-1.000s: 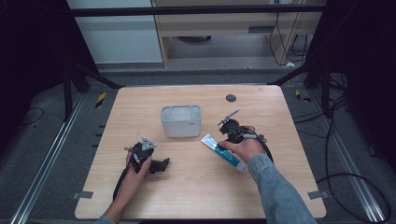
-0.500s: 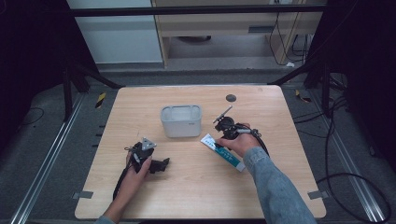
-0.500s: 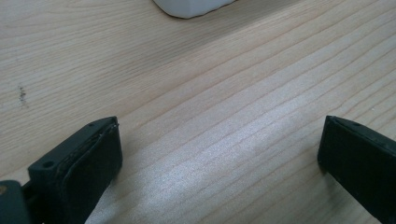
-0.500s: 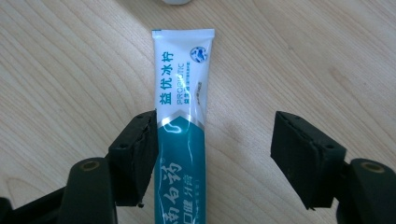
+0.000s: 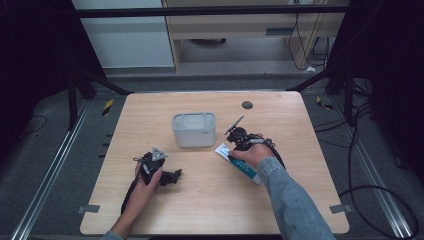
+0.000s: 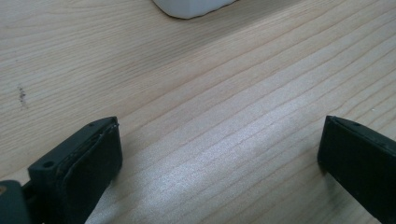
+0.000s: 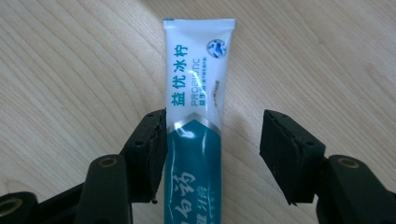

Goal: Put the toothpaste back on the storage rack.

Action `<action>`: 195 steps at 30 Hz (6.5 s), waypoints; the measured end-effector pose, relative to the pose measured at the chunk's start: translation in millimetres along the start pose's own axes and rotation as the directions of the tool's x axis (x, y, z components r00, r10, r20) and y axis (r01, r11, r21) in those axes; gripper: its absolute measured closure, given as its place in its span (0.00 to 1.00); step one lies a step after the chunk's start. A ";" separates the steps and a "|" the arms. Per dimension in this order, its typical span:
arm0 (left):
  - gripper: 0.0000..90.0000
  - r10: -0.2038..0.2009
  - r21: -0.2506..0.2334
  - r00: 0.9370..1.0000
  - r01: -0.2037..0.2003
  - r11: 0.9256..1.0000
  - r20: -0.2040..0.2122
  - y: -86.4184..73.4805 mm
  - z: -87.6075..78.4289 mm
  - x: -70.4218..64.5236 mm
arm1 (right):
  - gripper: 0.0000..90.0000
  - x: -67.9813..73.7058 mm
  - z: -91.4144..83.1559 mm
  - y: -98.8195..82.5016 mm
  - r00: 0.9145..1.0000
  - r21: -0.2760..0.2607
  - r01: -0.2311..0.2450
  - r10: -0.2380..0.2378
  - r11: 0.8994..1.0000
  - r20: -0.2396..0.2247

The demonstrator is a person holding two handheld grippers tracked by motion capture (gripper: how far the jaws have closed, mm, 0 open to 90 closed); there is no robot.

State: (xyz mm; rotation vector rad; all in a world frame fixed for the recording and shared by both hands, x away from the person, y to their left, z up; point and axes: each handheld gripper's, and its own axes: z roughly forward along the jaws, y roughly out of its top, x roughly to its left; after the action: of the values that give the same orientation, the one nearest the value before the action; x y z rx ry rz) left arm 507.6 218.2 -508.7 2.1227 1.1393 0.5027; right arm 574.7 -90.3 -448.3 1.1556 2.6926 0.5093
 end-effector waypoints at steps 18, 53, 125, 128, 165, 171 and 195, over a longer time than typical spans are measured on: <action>0.00 0.000 0.000 1.000 0.000 1.000 0.001 0.0 0.0 0.0 | 0.57 10.0 22.5 2.5 1.000 0.031 -0.016 0.017 0.999 -0.009; 0.00 0.000 0.000 1.000 0.000 1.000 0.000 0.0 0.0 0.0 | 0.88 5.7 3.4 -13.2 0.997 -0.071 -0.072 0.073 0.995 0.010; 0.00 -0.008 -0.003 1.000 0.008 1.000 -0.003 2.9 3.0 -0.3 | 0.89 14.1 -117.7 -3.9 0.928 -0.709 -0.208 0.366 0.674 0.076; 0.00 -0.008 -0.003 1.000 0.008 1.000 -0.002 3.0 3.1 -0.3 | 0.89 17.0 -121.8 4.1 0.931 -0.713 -0.199 0.356 0.672 0.076; 0.00 -0.001 0.000 1.000 0.001 1.000 0.001 3.9 3.8 0.3 | 0.88 43.3 -126.2 66.7 0.960 -0.741 -0.145 0.273 0.656 0.054; 0.00 -0.001 0.000 1.000 0.001 1.000 0.000 3.9 3.8 0.3 | 0.88 45.0 -128.1 80.0 0.961 -0.752 -0.150 0.273 0.642 0.042; 0.00 -0.002 -0.002 1.000 0.002 1.000 0.002 3.9 4.0 0.3 | 0.88 51.8 -105.8 132.5 0.965 -0.781 -0.146 0.263 0.607 0.024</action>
State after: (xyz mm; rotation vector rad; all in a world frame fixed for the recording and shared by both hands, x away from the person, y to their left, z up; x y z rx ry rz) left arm 512.5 215.5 -508.7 2.1199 1.1385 0.5003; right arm 598.0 6.7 -301.7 1.1383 1.8303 1.3981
